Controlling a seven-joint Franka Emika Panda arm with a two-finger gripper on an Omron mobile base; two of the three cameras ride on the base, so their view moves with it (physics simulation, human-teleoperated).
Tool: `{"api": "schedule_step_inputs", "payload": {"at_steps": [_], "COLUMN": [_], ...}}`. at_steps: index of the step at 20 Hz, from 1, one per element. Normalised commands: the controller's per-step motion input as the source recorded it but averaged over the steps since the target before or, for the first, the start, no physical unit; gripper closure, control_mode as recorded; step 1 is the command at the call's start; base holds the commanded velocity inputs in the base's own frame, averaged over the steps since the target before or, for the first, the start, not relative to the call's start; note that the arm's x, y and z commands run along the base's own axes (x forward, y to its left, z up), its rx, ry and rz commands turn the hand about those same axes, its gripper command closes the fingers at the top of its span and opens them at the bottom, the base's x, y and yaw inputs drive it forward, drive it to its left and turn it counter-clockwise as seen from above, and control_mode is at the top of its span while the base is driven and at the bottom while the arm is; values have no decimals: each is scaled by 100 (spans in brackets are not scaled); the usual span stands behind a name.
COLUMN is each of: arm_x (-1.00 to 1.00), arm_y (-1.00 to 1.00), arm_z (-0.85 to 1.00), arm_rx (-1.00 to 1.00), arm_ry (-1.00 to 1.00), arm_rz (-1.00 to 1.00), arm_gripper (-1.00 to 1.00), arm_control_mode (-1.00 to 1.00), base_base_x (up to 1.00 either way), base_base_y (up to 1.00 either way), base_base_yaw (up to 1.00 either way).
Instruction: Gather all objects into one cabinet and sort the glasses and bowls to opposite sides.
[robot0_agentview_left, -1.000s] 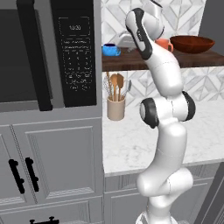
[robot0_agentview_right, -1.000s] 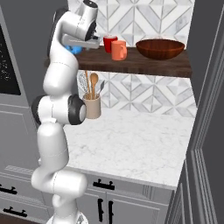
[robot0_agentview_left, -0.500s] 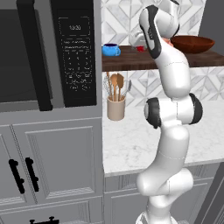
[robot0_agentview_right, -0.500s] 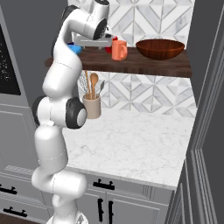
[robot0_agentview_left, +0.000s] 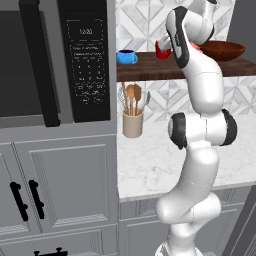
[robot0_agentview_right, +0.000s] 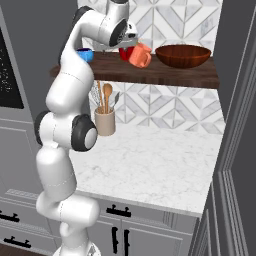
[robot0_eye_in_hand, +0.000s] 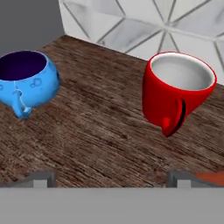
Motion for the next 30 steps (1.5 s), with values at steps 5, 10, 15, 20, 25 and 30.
{"api": "schedule_step_inputs", "payload": {"at_steps": [5, 10, 15, 20, 25, 30], "arm_x": [-2, -21, -50, -30, -9, -8], "arm_y": [0, 0, -5, 0, -36, -45], "arm_z": [0, -1, -3, 9, 0, 0], "arm_rx": [0, 0, 0, 0, 0, 0], "arm_ry": [-18, -18, -8, 0, 0, 0], "arm_rz": [-2, -1, -10, -14, -18, -17], "arm_gripper": [-100, -100, -100, -100, -100, -100], "arm_control_mode": [-100, -100, -100, -100, -100, -100], "base_base_x": [0, 0, 0, 0, 0, 0], "base_base_y": [0, 0, 0, 0, 0, 0], "base_base_yaw": [0, 0, 0, 0, 0, 0]}}
